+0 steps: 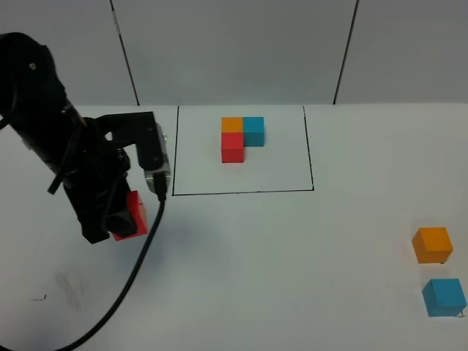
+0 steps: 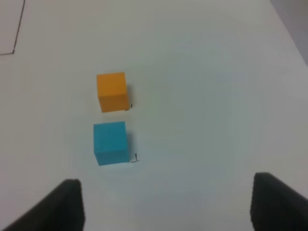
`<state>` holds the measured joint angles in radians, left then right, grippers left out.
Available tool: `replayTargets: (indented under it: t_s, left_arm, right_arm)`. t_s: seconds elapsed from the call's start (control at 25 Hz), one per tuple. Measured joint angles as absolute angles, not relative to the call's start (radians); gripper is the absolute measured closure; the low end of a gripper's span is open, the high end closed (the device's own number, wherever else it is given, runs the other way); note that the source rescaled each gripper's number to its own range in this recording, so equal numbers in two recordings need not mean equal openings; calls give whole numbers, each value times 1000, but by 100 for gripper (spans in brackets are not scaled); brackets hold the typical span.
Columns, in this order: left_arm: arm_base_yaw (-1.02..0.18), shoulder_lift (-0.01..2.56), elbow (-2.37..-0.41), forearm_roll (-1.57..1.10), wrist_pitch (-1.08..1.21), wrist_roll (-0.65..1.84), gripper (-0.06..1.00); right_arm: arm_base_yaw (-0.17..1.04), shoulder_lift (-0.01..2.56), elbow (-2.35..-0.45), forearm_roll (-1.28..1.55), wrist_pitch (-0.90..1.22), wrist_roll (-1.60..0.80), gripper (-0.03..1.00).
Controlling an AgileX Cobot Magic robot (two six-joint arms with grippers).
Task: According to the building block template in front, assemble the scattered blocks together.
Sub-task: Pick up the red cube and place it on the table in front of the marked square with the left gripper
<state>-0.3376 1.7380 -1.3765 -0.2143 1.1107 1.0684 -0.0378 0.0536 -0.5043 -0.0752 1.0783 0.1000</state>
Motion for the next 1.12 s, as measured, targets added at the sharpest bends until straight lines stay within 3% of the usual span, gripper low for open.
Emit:
replayTargets:
  t_s: [0.28, 0.56, 1.12]
  left_arm:
    - [-571, 1740, -1420, -32, 1075, 927, 94]
    - [-590, 1798, -1420, -6, 1127, 854, 94]
    - [-647, 1940, -1430, -56, 932, 866, 94]
  right_arm:
    - [-38, 54, -504, -75, 1078, 100, 47]
    - [-38, 54, -504, -75, 1078, 100, 47]
    - [-38, 54, -504, -75, 1078, 100, 47]
